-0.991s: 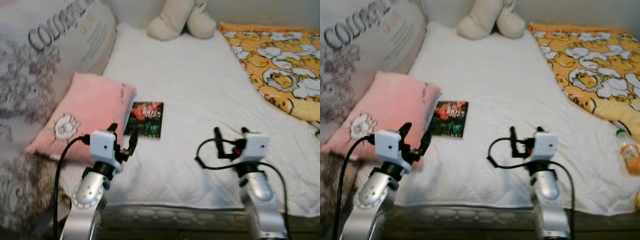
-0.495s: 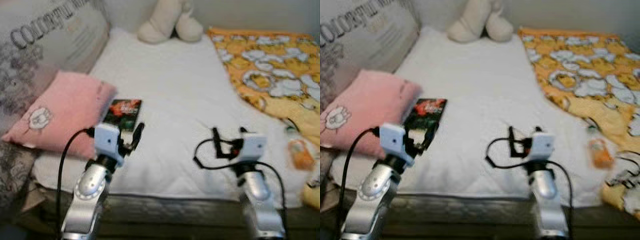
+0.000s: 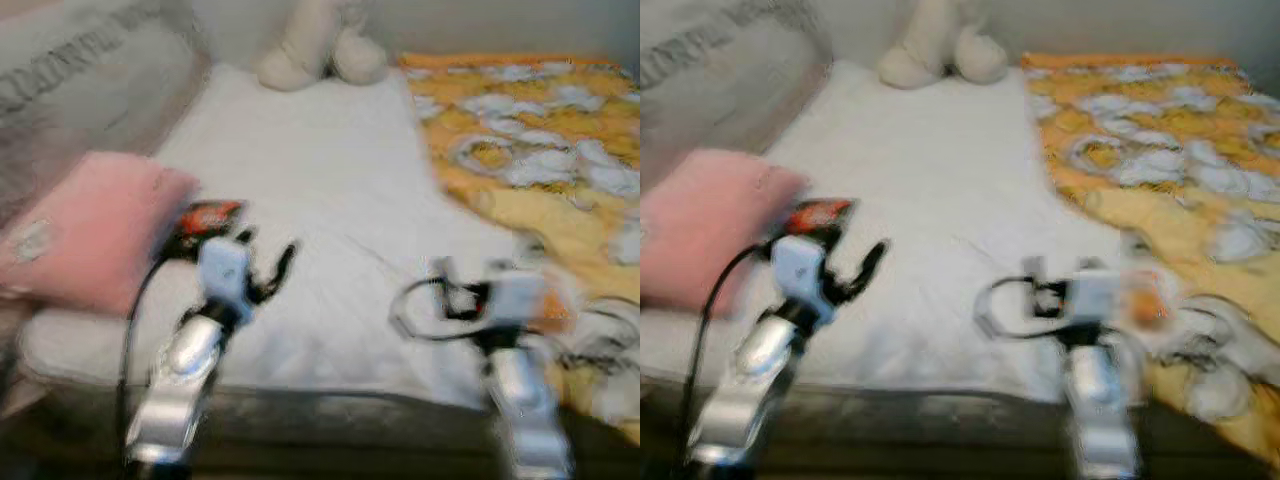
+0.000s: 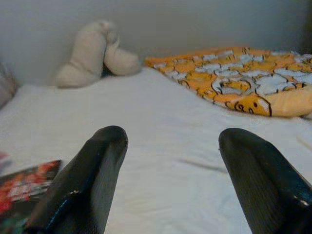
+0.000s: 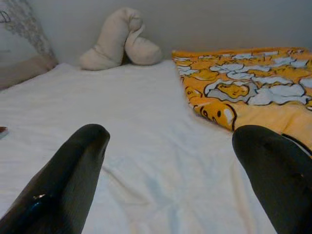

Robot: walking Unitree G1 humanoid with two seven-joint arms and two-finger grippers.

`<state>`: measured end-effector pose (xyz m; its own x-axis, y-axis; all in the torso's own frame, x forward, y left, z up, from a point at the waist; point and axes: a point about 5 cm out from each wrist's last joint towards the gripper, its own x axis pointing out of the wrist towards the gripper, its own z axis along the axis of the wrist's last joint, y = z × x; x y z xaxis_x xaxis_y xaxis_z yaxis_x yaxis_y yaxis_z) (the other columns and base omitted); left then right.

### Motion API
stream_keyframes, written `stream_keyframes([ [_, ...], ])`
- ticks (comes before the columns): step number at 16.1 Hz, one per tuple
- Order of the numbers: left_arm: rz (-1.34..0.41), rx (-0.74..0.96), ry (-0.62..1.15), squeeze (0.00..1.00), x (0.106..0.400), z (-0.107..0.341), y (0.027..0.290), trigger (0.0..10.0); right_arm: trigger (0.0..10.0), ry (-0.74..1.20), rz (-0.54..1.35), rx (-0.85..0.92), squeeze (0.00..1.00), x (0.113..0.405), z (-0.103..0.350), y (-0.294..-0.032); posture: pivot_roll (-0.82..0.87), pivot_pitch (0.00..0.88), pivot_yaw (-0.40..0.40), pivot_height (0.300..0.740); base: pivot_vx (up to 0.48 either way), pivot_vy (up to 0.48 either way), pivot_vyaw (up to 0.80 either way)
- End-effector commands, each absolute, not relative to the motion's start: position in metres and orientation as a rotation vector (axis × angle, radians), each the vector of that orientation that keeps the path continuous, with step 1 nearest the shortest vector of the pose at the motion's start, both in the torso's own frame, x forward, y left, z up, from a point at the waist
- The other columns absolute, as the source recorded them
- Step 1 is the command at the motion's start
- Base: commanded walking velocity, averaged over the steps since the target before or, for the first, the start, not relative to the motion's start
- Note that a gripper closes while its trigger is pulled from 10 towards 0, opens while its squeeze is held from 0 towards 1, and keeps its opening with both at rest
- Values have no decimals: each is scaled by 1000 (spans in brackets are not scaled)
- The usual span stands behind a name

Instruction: Clean up the room

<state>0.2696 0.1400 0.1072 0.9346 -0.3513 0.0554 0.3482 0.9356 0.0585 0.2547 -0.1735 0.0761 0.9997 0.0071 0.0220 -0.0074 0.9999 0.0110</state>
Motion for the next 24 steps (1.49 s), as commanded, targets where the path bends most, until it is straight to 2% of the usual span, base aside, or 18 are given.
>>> stream_keyframes([
  [1,-376,43,-84,0,273,112,135,10000,10000,-44,-20,-13,0,256,81,-182,-106,0,69,736,311,-360,0],
  [8,-415,57,-82,0,276,110,134,10000,10000,-29,-52,-33,0,260,80,-188,-106,0,81,736,313,-360,0],
  [14,-401,61,-63,0,274,110,142,10000,10000,111,-154,33,0,289,70,-199,-76,0,88,736,70,0,0],
  [18,-391,78,-68,0,275,113,144,10000,10000,269,-151,100,0,307,56,-193,-57,0,82,736,0,0,0],
  [24,-380,78,-64,0,275,114,145,10000,10000,472,-193,179,0,302,30,-192,-51,0,78,736,0,0,0],
])
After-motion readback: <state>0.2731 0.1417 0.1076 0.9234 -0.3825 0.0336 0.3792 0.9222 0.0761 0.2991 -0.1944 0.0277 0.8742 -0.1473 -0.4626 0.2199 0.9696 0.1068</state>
